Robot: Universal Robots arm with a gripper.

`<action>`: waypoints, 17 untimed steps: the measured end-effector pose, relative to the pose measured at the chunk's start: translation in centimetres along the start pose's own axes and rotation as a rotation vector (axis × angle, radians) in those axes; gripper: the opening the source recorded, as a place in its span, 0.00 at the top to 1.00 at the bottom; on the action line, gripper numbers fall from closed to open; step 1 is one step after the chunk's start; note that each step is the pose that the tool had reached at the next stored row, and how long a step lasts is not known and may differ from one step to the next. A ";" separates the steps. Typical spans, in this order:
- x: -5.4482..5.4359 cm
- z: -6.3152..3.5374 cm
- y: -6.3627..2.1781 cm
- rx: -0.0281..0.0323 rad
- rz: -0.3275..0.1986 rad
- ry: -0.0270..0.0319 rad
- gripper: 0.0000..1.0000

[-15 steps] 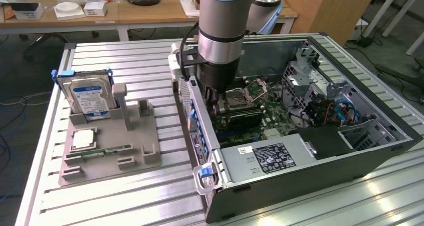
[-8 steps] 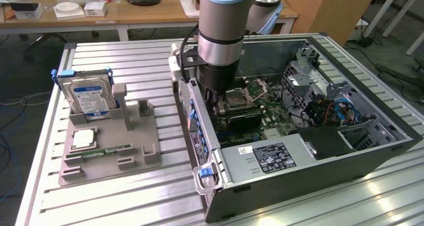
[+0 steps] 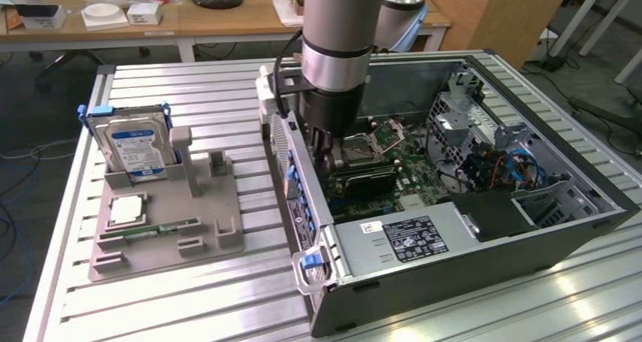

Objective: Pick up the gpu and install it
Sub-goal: 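Press down on the gpu until it lock into place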

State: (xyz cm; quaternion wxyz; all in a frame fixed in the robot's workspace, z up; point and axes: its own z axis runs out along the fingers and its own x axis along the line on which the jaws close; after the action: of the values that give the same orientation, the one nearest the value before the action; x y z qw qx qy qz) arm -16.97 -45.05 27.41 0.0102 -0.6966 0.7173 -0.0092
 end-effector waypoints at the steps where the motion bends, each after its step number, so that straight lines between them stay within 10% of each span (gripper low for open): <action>1: 0.0 -0.03 -0.05 0.0001 0.000 -0.0001 0.90; 17: -0.1 0.14 -2.76 0.0000 0.000 0.0001 0.90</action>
State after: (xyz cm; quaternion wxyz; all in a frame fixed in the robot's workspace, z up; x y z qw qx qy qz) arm -14.21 -45.04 27.35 0.0101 -0.6966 0.7173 -0.0092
